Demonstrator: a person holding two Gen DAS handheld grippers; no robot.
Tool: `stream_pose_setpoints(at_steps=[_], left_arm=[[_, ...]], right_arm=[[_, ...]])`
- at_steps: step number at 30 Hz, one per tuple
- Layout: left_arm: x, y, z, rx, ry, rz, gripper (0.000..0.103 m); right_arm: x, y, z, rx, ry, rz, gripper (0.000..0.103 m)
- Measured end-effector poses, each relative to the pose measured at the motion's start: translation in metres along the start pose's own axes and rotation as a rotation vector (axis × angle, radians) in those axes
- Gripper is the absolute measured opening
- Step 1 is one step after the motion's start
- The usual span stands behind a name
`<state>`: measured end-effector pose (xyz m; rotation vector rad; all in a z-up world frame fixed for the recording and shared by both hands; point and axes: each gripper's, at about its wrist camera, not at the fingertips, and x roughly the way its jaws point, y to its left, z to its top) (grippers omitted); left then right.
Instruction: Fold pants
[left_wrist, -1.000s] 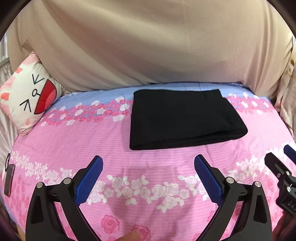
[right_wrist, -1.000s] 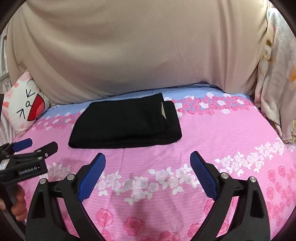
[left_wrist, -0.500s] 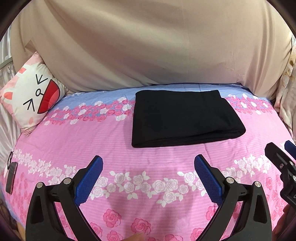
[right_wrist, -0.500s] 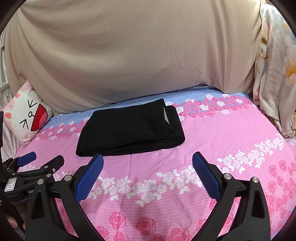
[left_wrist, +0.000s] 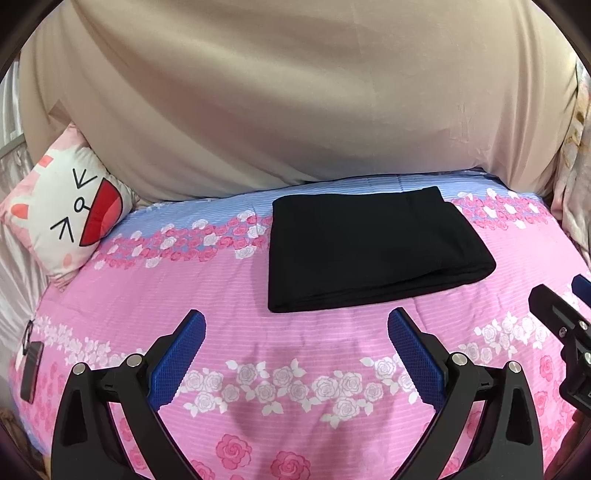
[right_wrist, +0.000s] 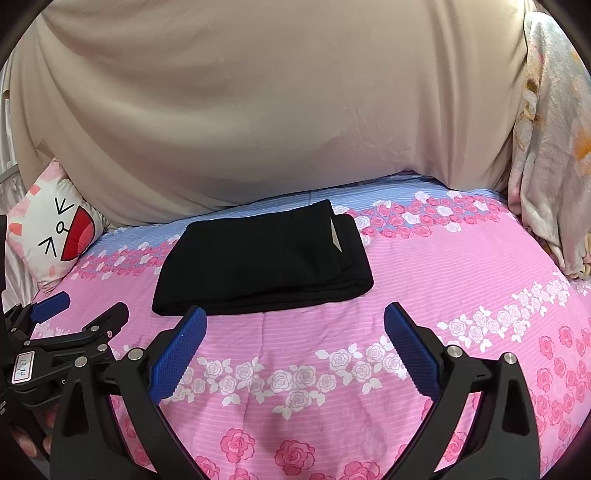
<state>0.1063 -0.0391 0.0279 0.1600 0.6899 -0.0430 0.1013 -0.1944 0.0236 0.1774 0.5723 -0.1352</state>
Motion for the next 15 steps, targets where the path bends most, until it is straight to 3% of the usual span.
stream_pose_setpoints(at_steps=[8, 15], left_arm=[[-0.001, 0.0015, 0.0034, -0.019, -0.044, 0.035, 0.098], [0.0017, 0.0044, 0.0004, -0.028, 0.003, -0.008, 0.098]], right_arm=[[0.0011, -0.0066, -0.0001, 0.007, 0.004, -0.006, 0.095], [-0.0008, -0.0072, -0.0029, 0.008, 0.007, -0.006, 0.095]])
